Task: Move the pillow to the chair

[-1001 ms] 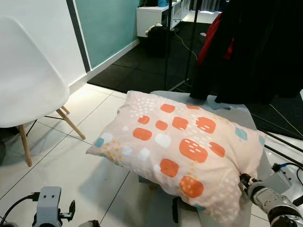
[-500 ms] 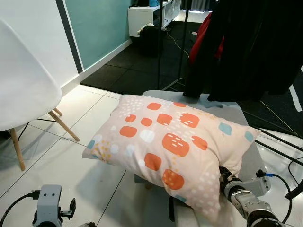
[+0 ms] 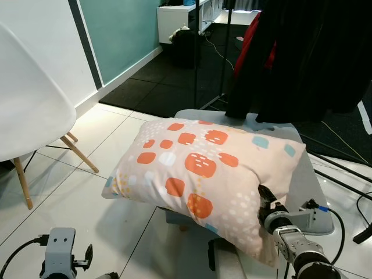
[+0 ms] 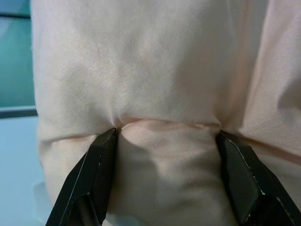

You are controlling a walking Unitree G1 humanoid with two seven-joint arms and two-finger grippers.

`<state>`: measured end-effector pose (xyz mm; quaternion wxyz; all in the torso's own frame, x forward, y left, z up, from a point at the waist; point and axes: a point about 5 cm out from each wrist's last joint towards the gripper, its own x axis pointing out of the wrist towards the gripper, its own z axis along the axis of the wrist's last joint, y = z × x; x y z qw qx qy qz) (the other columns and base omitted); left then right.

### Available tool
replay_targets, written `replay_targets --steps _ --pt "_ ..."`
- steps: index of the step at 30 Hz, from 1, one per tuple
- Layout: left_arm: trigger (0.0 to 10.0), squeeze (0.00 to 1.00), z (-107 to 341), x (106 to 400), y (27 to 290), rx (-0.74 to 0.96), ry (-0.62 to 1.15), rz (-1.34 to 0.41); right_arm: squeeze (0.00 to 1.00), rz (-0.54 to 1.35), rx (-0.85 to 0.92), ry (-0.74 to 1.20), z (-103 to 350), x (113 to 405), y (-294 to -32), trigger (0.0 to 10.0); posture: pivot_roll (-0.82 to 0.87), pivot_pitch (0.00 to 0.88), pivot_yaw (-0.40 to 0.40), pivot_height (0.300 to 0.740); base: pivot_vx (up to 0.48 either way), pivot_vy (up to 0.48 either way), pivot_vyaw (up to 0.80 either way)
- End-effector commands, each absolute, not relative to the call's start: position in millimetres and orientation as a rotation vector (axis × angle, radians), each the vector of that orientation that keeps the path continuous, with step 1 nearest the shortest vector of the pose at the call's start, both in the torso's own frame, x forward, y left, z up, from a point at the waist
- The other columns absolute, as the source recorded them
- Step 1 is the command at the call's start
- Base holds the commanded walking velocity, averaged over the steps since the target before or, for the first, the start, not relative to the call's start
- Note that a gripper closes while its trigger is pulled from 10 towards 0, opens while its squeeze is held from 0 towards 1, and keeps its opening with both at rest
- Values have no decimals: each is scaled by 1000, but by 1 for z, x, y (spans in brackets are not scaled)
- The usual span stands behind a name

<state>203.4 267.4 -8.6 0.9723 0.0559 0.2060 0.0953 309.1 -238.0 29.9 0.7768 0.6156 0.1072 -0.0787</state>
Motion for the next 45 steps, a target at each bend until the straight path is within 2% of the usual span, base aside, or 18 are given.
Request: replay_targets --steps 1,3,4,5,6,18,22,25,27,28,29,31,32,37,43,44,45 --pt "10000 0 -10 199 269 123 435 192 0 -136 1321 313 23 308 -222 10000 -96 153 25 396 0 0 0" --pt "10000 0 -10 199 269 123 435 192 0 -122 1284 340 22 308 -219 10000 -95 152 25 396 0 0 0" --pt "10000 0 -10 199 269 123 435 192 0 -115 1251 358 20 307 -218 1216 -96 153 26 396 0 0 0" --pt "10000 0 -10 199 269 123 435 192 0 -115 1251 358 20 307 -218 1216 -96 153 26 396 0 0 0" --pt "10000 0 -10 199 269 122 435 192 0 -91 1225 361 21 308 -217 0 -95 151 25 396 0 0 0" --pt "10000 0 -10 200 269 122 434 194 0 -3 1215 307 32 315 -218 0 -97 144 26 396 0 0 0" --pt "10000 0 -10 201 268 121 433 194 0 -7 1160 338 30 314 -217 0 -97 144 24 396 0 0 0" --pt "10000 0 -10 201 268 120 432 197 0 1 1087 347 30 314 -218 0 -99 141 23 396 0 0 0" --pt "10000 0 -10 201 268 119 432 198 0 57 946 373 32 317 -215 0 -101 135 20 396 0 0 0" --pt "10000 0 -10 201 268 119 432 198 0 57 946 373 32 317 -215 0 -101 135 20 396 0 0 0" --pt "10000 0 -11 202 267 118 433 198 0 108 831 409 33 319 -210 0 -104 126 19 396 0 0 0" --pt "10000 0 -11 202 267 118 433 198 0 108 831 409 33 319 -210 0 -104 126 19 396 0 0 0" --pt "10000 0 -11 202 267 117 434 198 0 144 754 432 34 320 -206 0 -105 124 19 396 0 0 0" --pt "10000 0 -13 206 263 108 436 192 0 253 714 316 67 342 -204 0 -124 91 6 406 0 0 0" --pt "10000 0 -13 209 261 97 432 193 0 277 709 264 84 353 -203 0 -132 69 -3 415 0 0 0" --pt "10000 0 -13 212 259 89 425 198 0 308 697 197 106 366 -202 0 -137 53 -13 425 0 0 0" --pt "10000 0 -13 212 259 89 425 198 0 308 697 197 106 366 -202 0 -137 53 -13 425 0 0 0"
